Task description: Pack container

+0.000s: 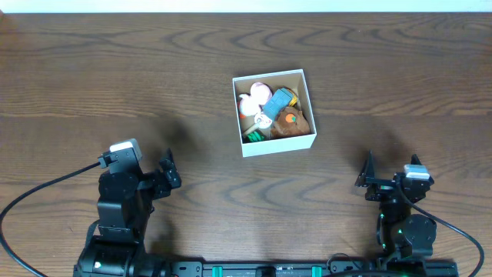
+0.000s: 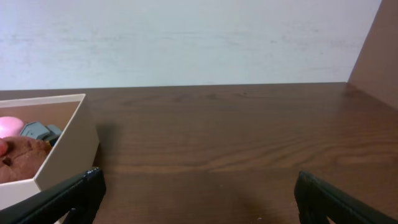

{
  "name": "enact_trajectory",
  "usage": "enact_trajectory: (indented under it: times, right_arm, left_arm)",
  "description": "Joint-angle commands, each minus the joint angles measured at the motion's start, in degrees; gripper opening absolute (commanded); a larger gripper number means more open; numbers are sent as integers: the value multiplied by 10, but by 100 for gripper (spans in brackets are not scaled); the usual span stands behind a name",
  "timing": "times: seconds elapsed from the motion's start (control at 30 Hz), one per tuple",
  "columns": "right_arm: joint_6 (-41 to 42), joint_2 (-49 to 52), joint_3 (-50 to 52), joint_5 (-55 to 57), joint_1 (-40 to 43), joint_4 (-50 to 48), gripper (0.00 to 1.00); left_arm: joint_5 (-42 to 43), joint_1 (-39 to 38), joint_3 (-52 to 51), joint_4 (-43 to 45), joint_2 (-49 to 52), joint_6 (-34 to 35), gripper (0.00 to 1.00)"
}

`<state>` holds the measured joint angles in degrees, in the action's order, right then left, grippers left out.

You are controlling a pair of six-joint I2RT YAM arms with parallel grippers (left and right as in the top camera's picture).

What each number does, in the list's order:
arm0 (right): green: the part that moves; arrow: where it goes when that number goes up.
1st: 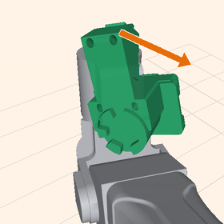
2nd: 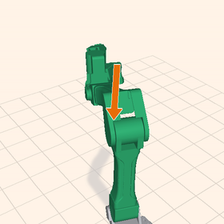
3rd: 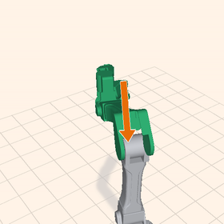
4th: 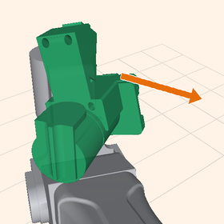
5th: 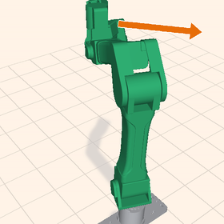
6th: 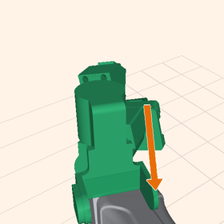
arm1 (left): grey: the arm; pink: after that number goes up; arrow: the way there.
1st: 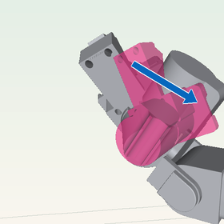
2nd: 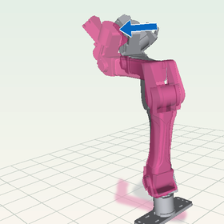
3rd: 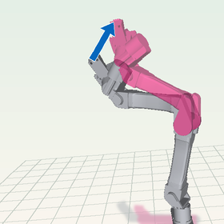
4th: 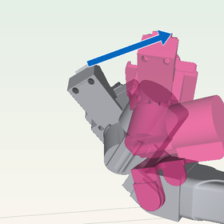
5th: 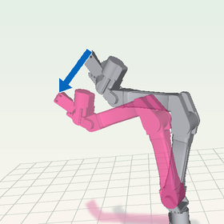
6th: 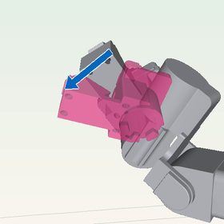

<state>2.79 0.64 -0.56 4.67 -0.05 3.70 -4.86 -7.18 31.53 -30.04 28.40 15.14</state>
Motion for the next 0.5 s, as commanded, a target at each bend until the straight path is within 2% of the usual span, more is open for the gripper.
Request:
enact_trajectory:
  times: [0.0, 0.2, 0.37, 0.47]
  right_arm:
    - [-7, -4, 2, -4, 5, 2, 99]
    - [-7, -4, 2, -4, 5, 2, 99]
    - [-7, -4, 2, -4, 5, 2, 99]
    - [-7, -3, 2, -4, 5, 2, 99]
  left_arm:
    - [-27, -2, 2, -10, 0, -20, 98]
    - [-11, 16, -21, -83, -42, -19, 98]
    - [8, 43, -96, -66, -135, -20, 98]
    - [10, 54, -143, -11, -187, -42, 98]
